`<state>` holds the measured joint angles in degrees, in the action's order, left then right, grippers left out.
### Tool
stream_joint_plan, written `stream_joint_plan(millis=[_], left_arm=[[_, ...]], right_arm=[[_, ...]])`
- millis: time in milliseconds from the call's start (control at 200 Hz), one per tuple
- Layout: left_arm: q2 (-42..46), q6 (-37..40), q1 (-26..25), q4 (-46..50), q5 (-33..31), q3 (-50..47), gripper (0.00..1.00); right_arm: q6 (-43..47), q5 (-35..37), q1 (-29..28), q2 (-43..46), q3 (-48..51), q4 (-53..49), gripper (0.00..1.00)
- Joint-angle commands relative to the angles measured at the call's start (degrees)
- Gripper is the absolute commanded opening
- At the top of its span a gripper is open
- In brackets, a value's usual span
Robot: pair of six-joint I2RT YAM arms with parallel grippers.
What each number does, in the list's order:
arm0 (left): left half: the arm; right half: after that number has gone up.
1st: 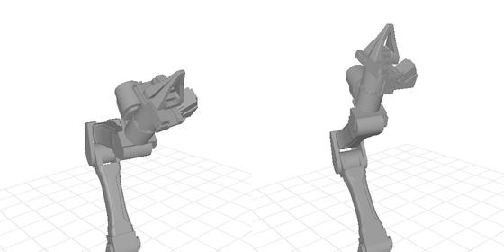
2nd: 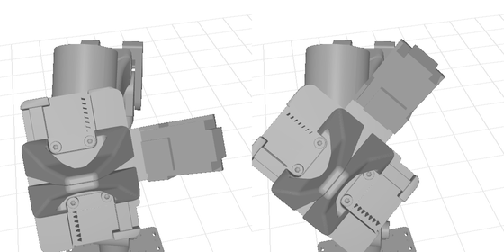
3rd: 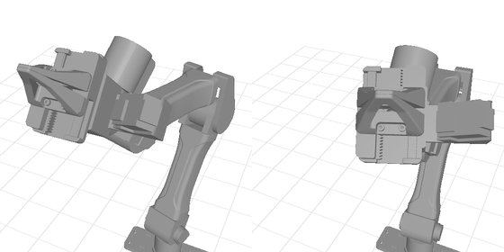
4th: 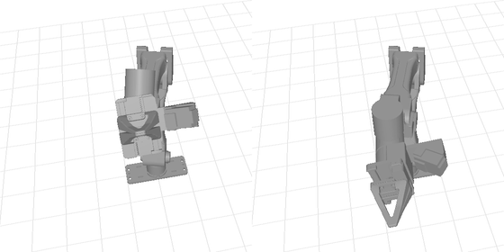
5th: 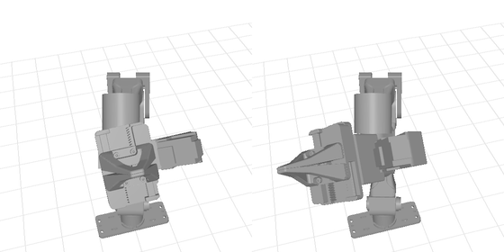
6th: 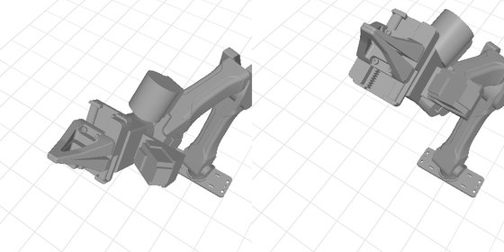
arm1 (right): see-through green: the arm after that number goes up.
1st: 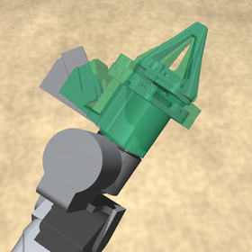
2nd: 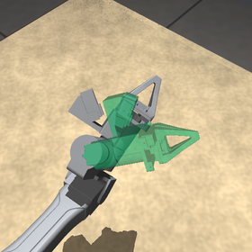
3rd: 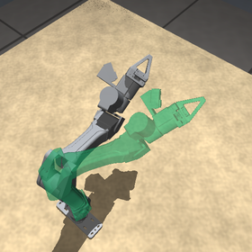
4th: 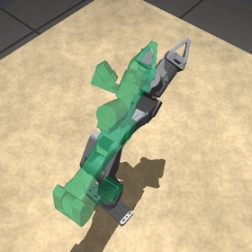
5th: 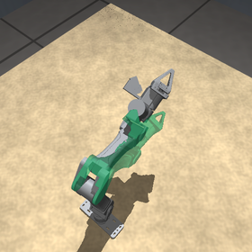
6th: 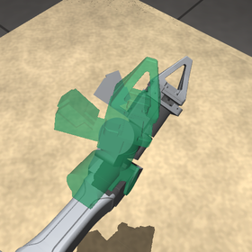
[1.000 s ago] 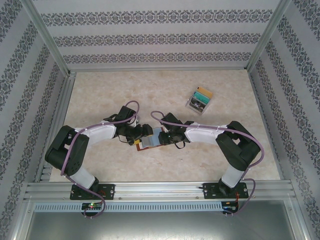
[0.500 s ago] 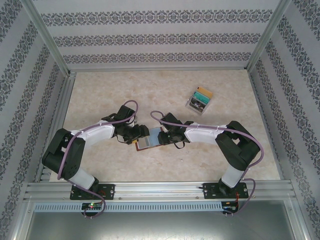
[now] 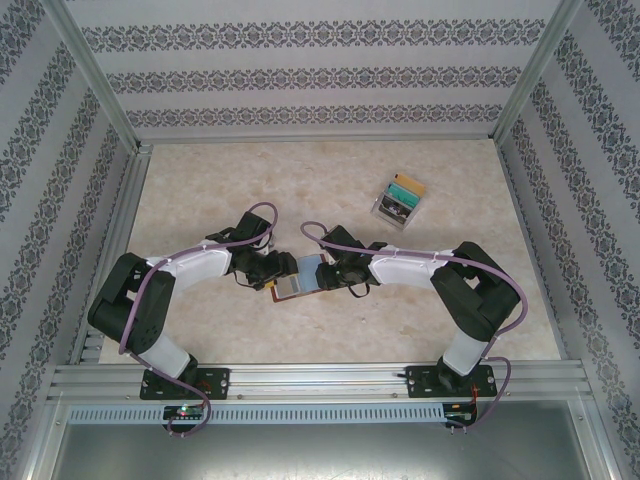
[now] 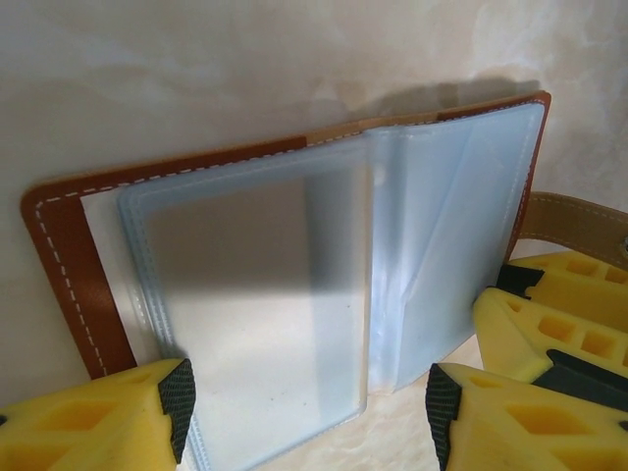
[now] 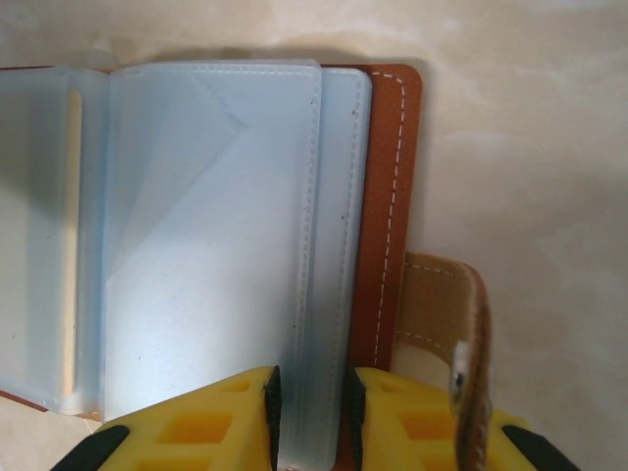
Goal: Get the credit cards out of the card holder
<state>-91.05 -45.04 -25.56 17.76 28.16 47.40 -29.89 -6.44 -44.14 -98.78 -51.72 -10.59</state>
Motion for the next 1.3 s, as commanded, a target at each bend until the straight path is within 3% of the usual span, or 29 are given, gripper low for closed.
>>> stream_joint_plan(millis=[0,365,630,1294], left_arm=[[-0.54,0.85,-0.81,2.7,-1.8,0.62,0.66],[0.32,0.38,-0.81,2.47,-1.87,0.01,0.64],[-2.48,-0.49,-0.92,-1.51,2.02,-0.62,0.65],[-3.48,-1.75,-2.22,-9.35,7.69,0.13,0.77]], right_arm=[[-0.79,-0.51,-0.86,-1.98,1.1,-1.36,0.29],[-0.97,-0.55,-0.91,-2.12,1.34,-1.29,0.29],[-0.92,-0.85,-1.04,-2.29,1.19,-1.23,0.29],[-1.4,-0.76,-1.65,-1.85,1.8,-1.06,0.29]])
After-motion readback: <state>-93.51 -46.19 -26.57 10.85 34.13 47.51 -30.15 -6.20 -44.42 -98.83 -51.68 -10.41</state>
